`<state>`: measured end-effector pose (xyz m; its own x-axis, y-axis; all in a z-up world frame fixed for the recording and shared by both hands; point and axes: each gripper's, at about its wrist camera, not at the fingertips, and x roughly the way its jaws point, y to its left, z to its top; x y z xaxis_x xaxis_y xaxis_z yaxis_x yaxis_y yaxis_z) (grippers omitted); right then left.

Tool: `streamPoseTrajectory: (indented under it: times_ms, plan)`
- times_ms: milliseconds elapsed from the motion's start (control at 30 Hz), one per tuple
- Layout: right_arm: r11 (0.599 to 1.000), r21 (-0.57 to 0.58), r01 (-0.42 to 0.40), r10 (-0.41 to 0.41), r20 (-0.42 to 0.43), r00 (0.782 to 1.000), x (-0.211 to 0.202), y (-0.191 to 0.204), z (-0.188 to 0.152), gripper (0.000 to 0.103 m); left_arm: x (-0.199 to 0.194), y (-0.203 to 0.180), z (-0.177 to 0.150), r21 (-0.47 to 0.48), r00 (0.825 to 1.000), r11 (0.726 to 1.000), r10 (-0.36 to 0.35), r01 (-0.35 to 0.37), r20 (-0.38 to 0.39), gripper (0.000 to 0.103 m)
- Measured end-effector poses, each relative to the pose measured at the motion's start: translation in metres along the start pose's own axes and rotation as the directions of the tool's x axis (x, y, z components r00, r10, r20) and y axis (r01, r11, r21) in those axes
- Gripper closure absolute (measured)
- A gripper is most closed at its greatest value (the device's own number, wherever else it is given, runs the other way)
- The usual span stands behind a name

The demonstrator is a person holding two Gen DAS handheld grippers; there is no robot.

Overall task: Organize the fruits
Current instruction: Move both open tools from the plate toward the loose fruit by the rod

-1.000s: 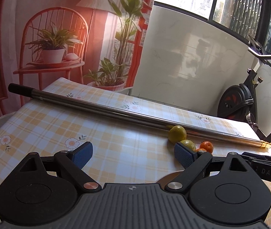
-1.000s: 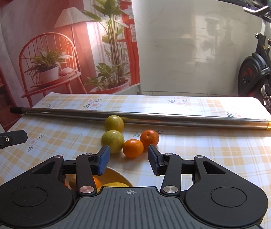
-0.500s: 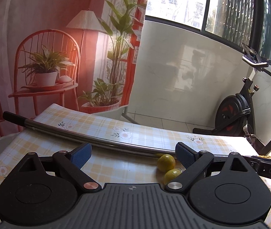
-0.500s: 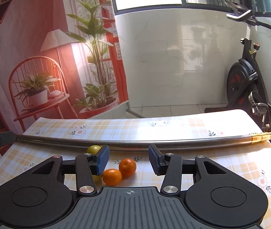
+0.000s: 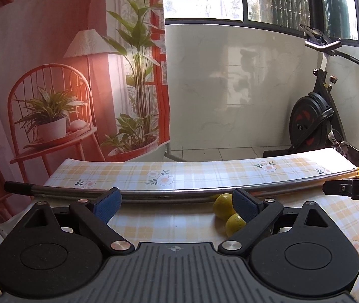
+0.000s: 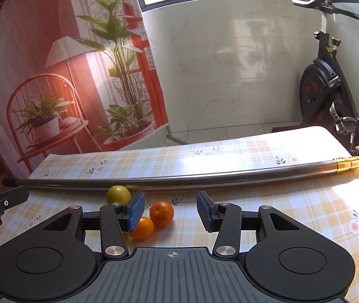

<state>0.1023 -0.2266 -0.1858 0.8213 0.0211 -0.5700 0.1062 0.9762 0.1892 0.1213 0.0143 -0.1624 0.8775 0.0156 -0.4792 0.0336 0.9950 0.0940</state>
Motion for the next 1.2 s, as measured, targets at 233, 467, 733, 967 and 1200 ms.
streamPoseTrajectory:
  times_ms: [233, 467, 733, 967, 1200]
  plan:
    - [1.0, 0.006, -0.01, 0.01, -0.015, 1.0, 0.008, 0.0, 0.0, 0.06, 0.023, 0.012, 0.001, -0.069, 0.992, 0.996, -0.065, 0.058, -0.112, 0.007]
    - [1.0, 0.028, 0.008, -0.008, -0.012, 1.0, 0.016, -0.009, 0.001, 0.06, 0.039, -0.008, -0.001, 0.007, 0.967, 0.982, -0.187, 0.191, -0.176, 0.007]
    - [0.998, 0.064, 0.022, -0.021, -0.02, 1.0, 0.015, -0.029, -0.009, 0.06, 0.074, -0.058, -0.014, 0.174, 0.911, 0.907, -0.34, 0.383, -0.236, 0.035]
    - [0.994, 0.098, 0.043, -0.04, -0.029, 0.999, 0.017, -0.045, -0.014, 0.06, 0.091, -0.076, -0.024, 0.276, 0.875, 0.837, -0.41, 0.473, -0.257, 0.051]
    - [0.992, 0.122, 0.034, -0.03, -0.032, 0.999, 0.021, -0.05, -0.017, 0.06, 0.109, -0.091, -0.029, 0.361, 0.863, 0.796, -0.372, 0.486, -0.341, 0.051]
